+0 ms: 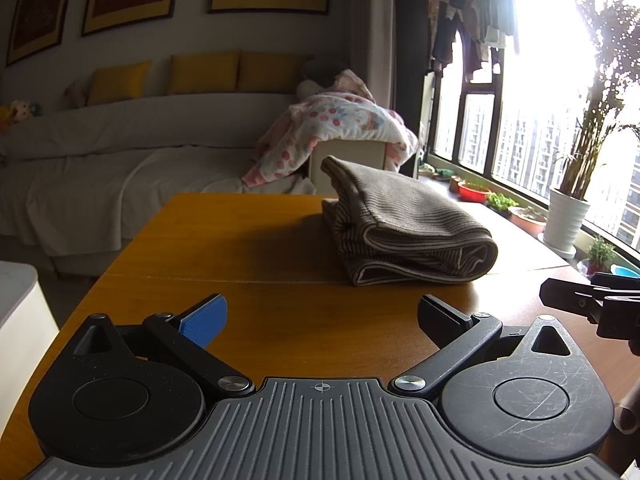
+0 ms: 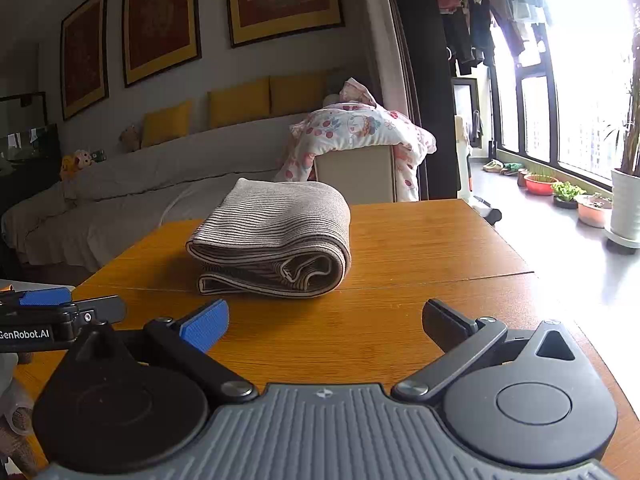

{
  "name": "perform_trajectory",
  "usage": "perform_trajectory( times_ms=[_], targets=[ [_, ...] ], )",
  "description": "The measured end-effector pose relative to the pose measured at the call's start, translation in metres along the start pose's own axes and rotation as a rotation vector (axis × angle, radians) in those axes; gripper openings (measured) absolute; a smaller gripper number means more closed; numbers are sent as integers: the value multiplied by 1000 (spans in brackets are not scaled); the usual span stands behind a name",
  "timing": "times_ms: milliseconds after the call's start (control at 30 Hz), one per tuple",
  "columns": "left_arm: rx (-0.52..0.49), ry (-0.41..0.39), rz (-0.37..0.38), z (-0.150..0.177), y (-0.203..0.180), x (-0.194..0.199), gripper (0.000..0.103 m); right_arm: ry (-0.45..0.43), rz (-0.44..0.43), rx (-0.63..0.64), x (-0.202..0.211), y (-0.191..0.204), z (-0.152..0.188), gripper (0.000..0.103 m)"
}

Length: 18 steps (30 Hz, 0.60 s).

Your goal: Fold clothes

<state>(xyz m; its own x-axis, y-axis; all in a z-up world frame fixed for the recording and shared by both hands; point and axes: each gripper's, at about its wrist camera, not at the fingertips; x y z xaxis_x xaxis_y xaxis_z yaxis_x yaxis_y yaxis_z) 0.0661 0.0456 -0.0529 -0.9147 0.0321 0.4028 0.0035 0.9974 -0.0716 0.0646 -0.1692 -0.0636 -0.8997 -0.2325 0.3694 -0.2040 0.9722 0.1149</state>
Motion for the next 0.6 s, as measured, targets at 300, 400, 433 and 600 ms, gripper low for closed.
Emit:
perform_trajectory(
  times_ms=[300, 400, 433, 600],
  targets=[
    [1, 0, 0, 0, 1, -1, 103, -2, -1, -1, 1, -1, 0, 103],
    [2, 0, 0, 0, 1, -1, 103, -2, -1, -1, 1, -1, 0, 103],
    [2, 0, 0, 0, 1, -1, 103, -2, -1, -1, 1, -1, 0, 103],
    [5, 1, -3, 0, 1, -1, 103, -3, -1, -1, 1, -1, 0, 103]
  ],
)
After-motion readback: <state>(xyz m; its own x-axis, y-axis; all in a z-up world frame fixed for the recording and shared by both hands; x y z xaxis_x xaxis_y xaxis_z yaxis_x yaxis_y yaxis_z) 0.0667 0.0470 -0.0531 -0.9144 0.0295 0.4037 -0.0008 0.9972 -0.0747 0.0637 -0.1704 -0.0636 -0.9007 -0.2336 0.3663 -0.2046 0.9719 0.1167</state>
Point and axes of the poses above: each gripper's, at about its wrist camera, not at the fingertips, and x roughly against the way its jaws point, y to its left, z to its underside, and after that the axes turned 1 degree about x, right-handed
